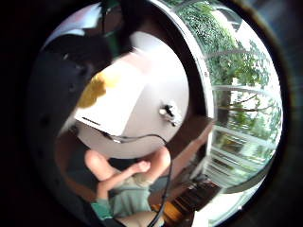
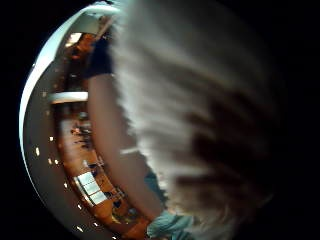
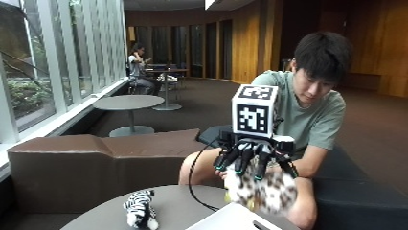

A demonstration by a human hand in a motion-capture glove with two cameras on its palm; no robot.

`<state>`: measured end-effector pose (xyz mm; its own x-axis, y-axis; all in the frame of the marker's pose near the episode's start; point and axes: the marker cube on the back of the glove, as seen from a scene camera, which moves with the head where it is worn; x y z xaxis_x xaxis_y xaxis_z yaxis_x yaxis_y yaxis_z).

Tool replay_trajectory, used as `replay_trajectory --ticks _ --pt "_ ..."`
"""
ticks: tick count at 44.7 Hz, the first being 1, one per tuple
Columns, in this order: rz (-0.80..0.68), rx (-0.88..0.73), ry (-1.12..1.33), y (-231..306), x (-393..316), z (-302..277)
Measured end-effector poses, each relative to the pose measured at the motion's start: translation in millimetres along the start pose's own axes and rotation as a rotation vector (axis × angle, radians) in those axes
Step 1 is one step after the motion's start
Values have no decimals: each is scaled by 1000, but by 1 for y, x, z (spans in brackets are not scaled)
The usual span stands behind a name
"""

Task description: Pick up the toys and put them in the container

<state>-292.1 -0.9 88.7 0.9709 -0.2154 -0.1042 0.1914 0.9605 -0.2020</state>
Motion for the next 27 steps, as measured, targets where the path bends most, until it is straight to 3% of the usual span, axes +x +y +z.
replay_trajectory --ticks 6,20,27 --pt "-33 -11 -18 6 9 5" --pt "41 54 16 39 86 -42" --pt "185 63 0 56 164 -57"
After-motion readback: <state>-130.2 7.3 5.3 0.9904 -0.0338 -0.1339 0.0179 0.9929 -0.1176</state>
